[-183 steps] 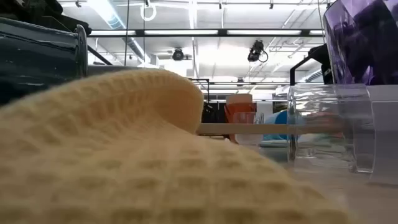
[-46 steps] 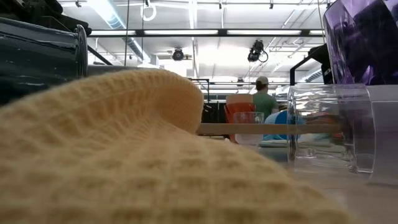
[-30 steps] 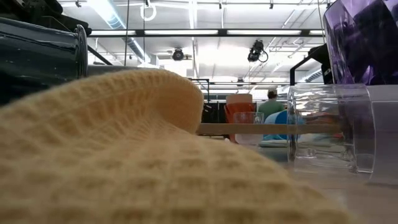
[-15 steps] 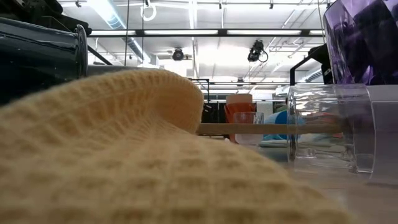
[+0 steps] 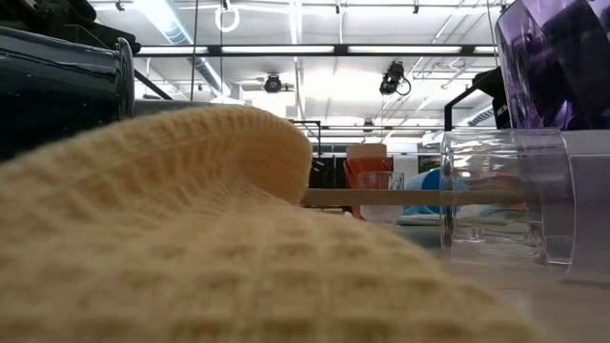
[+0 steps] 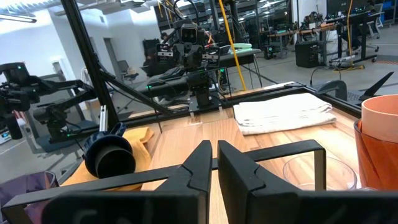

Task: Stack small to large cups/mugs on shelf

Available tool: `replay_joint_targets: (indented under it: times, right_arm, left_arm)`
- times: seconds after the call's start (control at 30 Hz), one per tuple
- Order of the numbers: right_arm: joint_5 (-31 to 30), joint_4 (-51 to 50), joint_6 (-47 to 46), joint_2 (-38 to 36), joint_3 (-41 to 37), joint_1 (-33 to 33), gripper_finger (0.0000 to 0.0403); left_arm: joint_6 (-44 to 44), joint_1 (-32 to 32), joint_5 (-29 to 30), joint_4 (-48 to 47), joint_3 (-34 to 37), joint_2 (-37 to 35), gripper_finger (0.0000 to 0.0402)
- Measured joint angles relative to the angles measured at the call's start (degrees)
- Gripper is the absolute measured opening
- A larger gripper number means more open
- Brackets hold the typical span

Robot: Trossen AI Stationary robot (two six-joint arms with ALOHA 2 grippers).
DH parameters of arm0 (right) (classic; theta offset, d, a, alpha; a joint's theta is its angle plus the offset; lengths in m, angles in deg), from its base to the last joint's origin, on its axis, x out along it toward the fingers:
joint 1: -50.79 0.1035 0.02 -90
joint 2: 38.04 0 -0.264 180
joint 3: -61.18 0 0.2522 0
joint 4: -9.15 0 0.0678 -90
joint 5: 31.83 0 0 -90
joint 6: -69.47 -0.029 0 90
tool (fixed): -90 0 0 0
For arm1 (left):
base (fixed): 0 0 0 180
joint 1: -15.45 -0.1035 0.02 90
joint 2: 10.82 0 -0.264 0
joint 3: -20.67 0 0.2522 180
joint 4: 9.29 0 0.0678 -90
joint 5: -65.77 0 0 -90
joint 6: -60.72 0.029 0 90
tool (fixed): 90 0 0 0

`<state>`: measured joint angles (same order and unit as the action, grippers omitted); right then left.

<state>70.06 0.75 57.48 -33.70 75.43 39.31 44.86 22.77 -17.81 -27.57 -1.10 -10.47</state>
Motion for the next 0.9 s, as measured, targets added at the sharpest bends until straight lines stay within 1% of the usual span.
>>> replay_joint_targets:
  times: [0.2,0.53,0.9]
  right_arm:
    - [-0.02,0.01,-0.01,0.01,0.0,-0.01,0.0034]
    - [-0.02,0.01,0.03,0.01,-0.01,-0.01,0.0034]
    - [-0.02,0.02,-0.01,0.0,-0.01,-0.01,0.0034]
  left_arm:
    - [0.04,0.0,0.0,-0.01,0.01,0.0,0.0061]
    - [0.0,0.0,0.0,-0.01,-0.01,0.01,0.0051]
    - [0.04,0.0,0.0,-0.01,0.0,0.01,0.0059]
